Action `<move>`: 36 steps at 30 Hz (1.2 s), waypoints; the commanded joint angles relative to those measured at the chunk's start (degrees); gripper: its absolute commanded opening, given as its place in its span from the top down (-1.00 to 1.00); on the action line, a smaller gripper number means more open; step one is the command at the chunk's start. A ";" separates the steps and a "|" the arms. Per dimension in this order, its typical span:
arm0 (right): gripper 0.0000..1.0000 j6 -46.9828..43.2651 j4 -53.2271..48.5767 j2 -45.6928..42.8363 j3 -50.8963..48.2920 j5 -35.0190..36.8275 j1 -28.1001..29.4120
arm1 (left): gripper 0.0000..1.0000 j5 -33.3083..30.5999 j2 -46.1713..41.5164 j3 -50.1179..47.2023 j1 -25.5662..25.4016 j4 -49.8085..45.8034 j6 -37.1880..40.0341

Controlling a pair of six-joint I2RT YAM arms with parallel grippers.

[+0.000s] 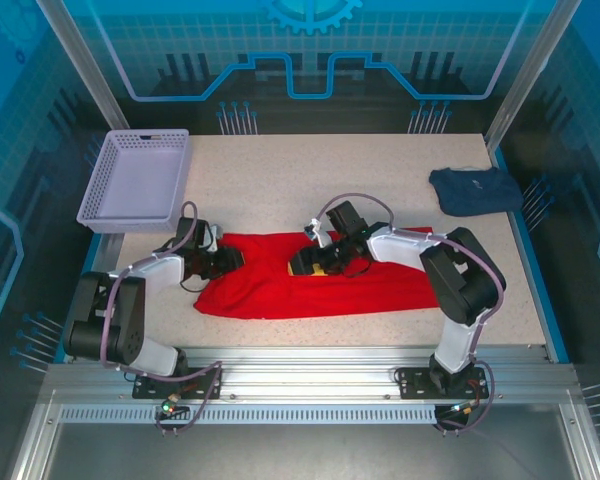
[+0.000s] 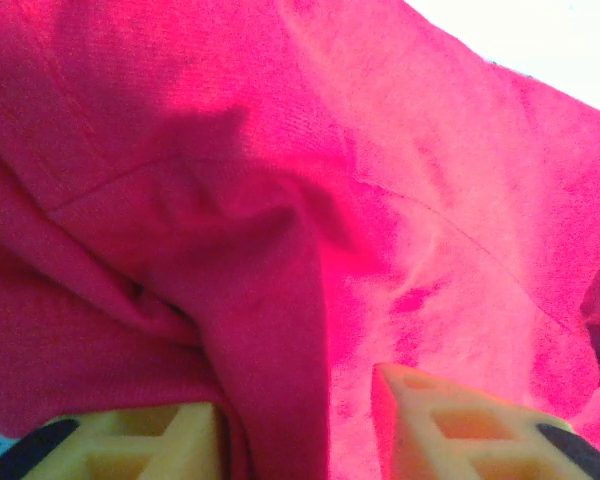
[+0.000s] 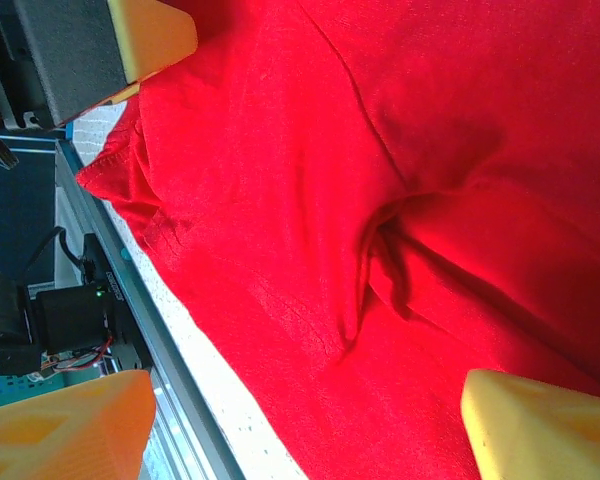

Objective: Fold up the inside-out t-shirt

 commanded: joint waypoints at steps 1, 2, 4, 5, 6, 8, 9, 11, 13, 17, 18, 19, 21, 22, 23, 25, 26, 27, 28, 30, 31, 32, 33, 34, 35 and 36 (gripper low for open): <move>-0.62 0.47 0.19 1.10 1.63 -1.66 0.45 | 0.31 2.05 0.88 -1.03 -0.29 1.93 0.28; -0.62 0.52 0.20 1.24 1.77 -1.78 0.45 | 0.36 1.94 1.14 -1.07 -0.29 2.08 0.20; -0.62 0.50 0.10 1.55 2.00 -1.88 0.54 | 0.43 1.92 1.66 -1.02 -0.29 2.21 0.17; -0.62 0.53 0.12 1.57 2.08 -1.87 0.54 | 0.44 2.17 2.08 -1.03 -0.29 2.39 0.10; -0.62 0.53 0.12 1.59 2.08 -1.85 0.52 | 0.45 2.26 2.36 -1.08 -0.30 2.45 0.01; -0.62 0.54 0.11 1.74 2.15 -1.80 0.53 | 0.44 2.09 2.96 -1.12 -0.70 2.66 -0.14; -0.62 0.55 0.12 1.72 2.10 -1.77 0.54 | 0.42 1.47 3.16 -0.97 -1.05 2.32 0.00; -0.62 0.57 0.20 1.92 2.08 -1.70 0.59 | 0.41 -0.19 3.64 -0.40 -2.14 1.16 0.10; -0.62 0.73 0.38 2.22 2.08 -1.72 0.62 | 0.40 -0.83 4.08 0.04 -3.04 0.79 0.26; -0.62 1.13 0.90 2.75 1.86 -2.01 0.69 | 0.47 -2.17 4.51 0.45 -3.89 0.18 0.37; -0.62 1.17 0.93 2.83 1.82 -1.96 0.71 | 0.51 -2.13 4.65 0.61 -4.03 0.11 0.50; -0.62 1.22 0.88 2.91 1.77 -1.94 0.72 | 0.54 -2.15 4.89 0.80 -4.16 0.09 0.54; -0.62 1.10 0.84 2.96 1.73 -1.83 0.71 | 0.66 -1.83 5.37 1.07 -4.25 0.22 0.50; -0.62 0.89 0.53 2.93 1.78 -1.71 0.61 | 0.80 -1.78 5.33 1.16 -4.25 0.36 0.49; -0.62 0.55 0.07 2.67 1.82 -1.53 0.49 | 0.99 -1.70 5.20 1.10 -4.29 0.82 0.48; -0.62 -0.31 -1.09 1.64 1.83 -0.96 -0.19 | 1.00 -1.72 4.11 0.63 -4.16 2.29 -0.08; -0.62 -0.90 -1.86 0.76 1.82 -0.69 -0.69 | 1.00 -1.35 3.18 0.09 -4.10 3.51 -0.78; -0.61 -1.50 -2.51 -0.06 1.82 -0.37 -1.23 | 1.00 -1.19 2.35 -0.34 -4.03 4.63 -1.74; -0.61 -2.16 -3.30 -1.18 1.82 -0.04 -2.05 | 1.00 -0.57 1.23 -0.94 -3.86 5.95 -2.93; -0.62 -3.35 -4.63 -3.11 1.58 0.85 -3.31 | 1.00 1.02 -0.45 -1.08 -3.21 6.88 -5.26; -0.62 -3.89 -5.27 -4.09 1.41 1.32 -4.22 | 1.00 1.91 -1.28 -0.71 -2.62 6.22 -6.13; -0.61 -4.37 -5.80 -4.75 1.28 1.59 -4.86 | 1.00 2.19 -1.81 -0.09 -2.06 4.94 -6.77; -0.62 -4.77 -6.18 -5.47 0.98 1.82 -5.76 | 1.00 2.25 -2.43 1.00 -1.20 2.36 -7.23; -0.62 -5.24 -6.57 -6.11 0.63 2.10 -6.68 | 1.00 2.29 -2.95 2.15 -0.40 -0.56 -7.19; -0.62 -5.46 -6.72 -6.57 0.33 2.34 -7.44 | 1.00 2.04 -3.47 3.14 0.23 -2.93 -7.11; -0.62 -5.72 -6.76 -7.19 -0.21 2.71 -8.38 | 1.00 1.58 -4.17 4.25 0.85 -5.89 -6.81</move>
